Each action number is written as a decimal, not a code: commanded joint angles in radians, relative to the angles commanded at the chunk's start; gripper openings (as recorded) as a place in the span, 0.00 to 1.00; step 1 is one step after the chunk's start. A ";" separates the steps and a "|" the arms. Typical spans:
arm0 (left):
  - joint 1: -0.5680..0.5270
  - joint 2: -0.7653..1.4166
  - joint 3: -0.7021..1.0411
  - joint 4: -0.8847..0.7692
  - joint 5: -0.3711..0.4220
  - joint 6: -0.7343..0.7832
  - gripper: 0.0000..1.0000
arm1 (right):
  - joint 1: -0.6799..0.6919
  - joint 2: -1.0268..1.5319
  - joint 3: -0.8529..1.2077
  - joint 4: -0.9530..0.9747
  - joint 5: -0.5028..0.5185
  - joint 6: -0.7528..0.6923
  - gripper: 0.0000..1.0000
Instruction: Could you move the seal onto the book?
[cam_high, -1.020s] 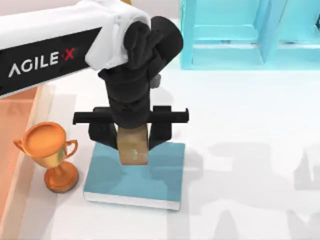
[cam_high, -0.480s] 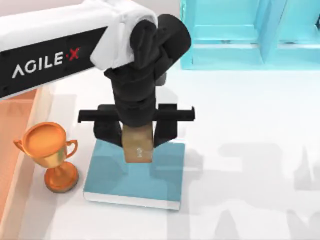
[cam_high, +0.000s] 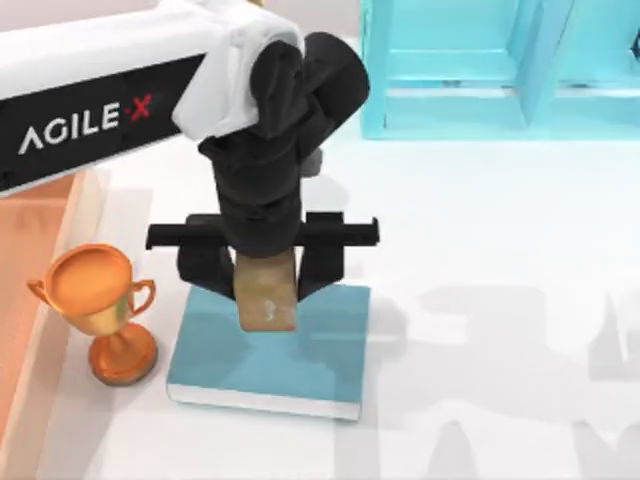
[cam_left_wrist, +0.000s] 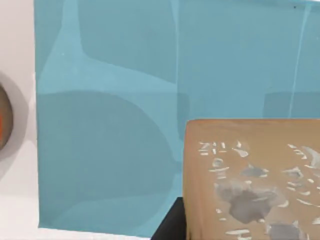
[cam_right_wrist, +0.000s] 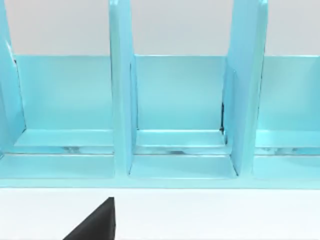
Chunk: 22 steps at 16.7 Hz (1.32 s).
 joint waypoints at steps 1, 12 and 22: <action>0.000 0.000 0.000 0.000 0.000 0.000 0.00 | 0.000 0.000 0.000 0.000 0.000 0.000 1.00; 0.000 0.000 0.000 0.000 0.000 0.000 0.68 | 0.000 0.000 0.000 0.000 0.000 0.000 1.00; 0.000 0.000 0.000 0.000 0.000 0.000 1.00 | 0.000 0.000 0.000 0.000 0.000 0.000 1.00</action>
